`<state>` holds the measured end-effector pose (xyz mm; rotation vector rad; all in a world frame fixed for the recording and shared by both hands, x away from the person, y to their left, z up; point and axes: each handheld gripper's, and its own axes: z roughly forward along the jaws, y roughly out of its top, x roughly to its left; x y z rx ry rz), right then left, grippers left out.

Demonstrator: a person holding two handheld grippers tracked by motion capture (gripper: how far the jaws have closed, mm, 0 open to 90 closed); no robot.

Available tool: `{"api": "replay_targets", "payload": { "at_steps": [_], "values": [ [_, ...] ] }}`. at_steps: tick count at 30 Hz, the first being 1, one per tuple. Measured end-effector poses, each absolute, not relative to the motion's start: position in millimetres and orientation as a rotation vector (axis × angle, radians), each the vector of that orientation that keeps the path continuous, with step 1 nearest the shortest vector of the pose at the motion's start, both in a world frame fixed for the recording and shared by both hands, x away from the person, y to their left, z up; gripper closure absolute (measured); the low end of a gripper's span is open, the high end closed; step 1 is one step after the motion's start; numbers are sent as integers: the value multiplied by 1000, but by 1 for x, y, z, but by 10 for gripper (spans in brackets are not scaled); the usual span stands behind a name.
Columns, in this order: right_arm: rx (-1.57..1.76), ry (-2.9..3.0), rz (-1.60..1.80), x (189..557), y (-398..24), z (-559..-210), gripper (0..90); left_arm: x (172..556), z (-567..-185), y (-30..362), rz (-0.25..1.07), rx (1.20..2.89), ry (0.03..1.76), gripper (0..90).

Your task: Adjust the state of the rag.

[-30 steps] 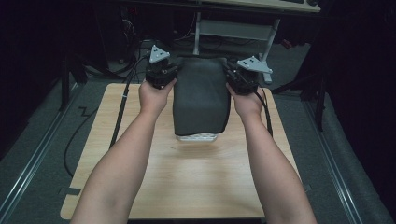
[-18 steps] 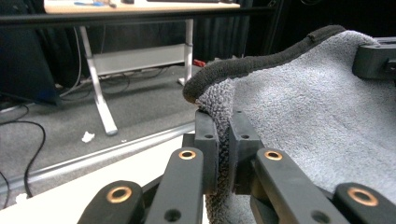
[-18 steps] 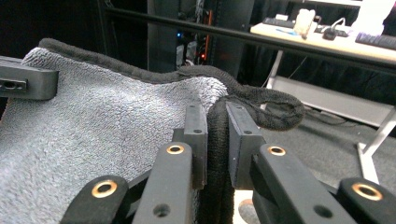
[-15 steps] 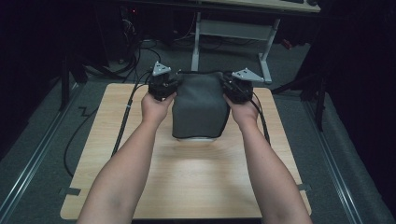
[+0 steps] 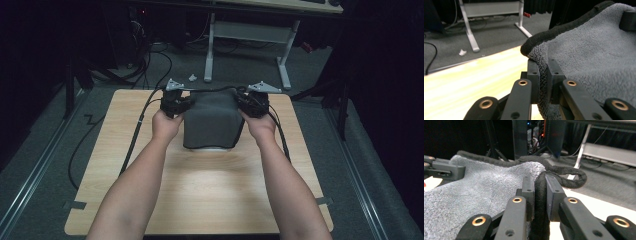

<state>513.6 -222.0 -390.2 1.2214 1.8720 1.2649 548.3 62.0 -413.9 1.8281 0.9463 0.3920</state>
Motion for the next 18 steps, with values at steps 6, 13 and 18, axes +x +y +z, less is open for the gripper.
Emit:
{"api": "replay_targets", "payload": {
  "at_steps": [6, 13, 18],
  "values": [
    [1258, 1893, 1273, 515, -226, -396, 797, 548, -426, 63, 333, 1830, 962, 822],
    [1290, 1937, 1234, 516, -230, -412, 796, 547, -439, 64, 259, 1845, 975, 815],
    [1308, 1936, 1228, 516, -232, -422, 796, 548, -441, 64, 245, 1847, 981, 809]
  ]
}}
